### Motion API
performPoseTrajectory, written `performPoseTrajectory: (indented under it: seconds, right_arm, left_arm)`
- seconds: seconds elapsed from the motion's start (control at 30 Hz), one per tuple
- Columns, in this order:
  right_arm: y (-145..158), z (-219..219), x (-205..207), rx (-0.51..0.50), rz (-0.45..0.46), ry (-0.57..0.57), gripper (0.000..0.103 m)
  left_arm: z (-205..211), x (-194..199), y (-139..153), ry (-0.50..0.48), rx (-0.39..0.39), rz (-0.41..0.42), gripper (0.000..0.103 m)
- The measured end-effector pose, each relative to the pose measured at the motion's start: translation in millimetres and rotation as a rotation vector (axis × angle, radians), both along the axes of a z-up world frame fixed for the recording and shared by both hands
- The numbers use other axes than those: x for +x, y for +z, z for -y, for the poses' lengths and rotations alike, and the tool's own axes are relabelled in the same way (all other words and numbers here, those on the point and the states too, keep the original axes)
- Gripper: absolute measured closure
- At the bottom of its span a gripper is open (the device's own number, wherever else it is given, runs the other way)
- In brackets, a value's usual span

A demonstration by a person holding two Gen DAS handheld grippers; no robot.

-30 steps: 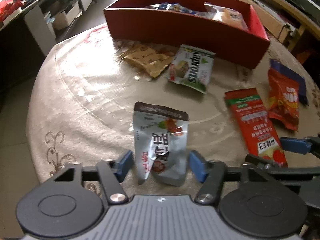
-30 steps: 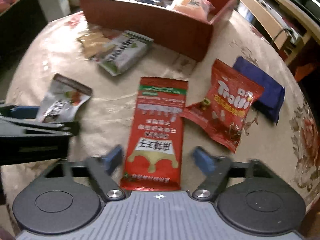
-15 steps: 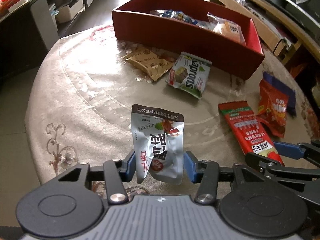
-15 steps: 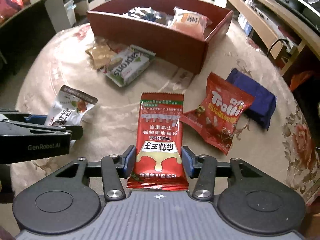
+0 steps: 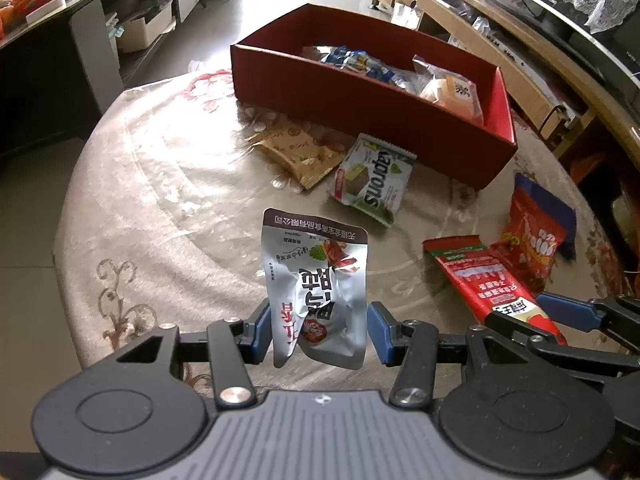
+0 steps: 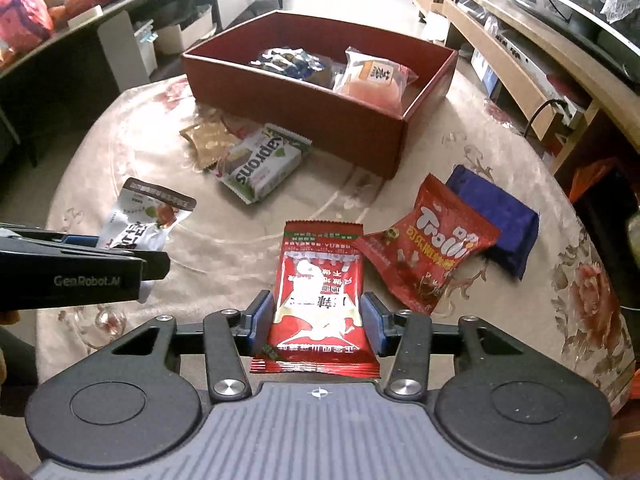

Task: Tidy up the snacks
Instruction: 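Close the right tool on the red wafer pack and lift it, then hold the jerky pouch in left tool while right tool holds the red wafer pack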

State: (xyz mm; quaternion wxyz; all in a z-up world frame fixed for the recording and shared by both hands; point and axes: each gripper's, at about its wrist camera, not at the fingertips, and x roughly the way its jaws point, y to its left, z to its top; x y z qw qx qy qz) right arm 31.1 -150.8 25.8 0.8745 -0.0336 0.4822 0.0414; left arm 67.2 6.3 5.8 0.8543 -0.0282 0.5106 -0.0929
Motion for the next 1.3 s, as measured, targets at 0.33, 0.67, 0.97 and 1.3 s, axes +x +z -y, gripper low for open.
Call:
performPoseTrajectory:
  seconds: [0.33, 0.67, 0.97, 1.3]
  right_arm:
    - [12.1, 1.6, 4.6, 0.017, 0.041, -0.006, 0.050]
    - [10.8, 16.0, 15.1, 0.061, 0.019, -0.041, 0.066]
    - [-25.5, 3.3, 31.0, 0.001, -0.089, -0.024, 0.026]
    - [-38.6, -4.6, 25.9, -0.056, -0.115, -0.002, 0.045]
  left_arm:
    - [0.2, 9.2, 12.2, 0.002, -0.035, 0.032, 0.053]
    - [-0.4, 17.9, 10.6, -0.003, -0.052, 0.013, 0.053]
    - [-1.4, 18.4, -4.0, 0.000, -0.050, -0.034, 0.055]
    - [-1.4, 20.9, -21.9, -0.045, -0.015, -0.092, 0.049]
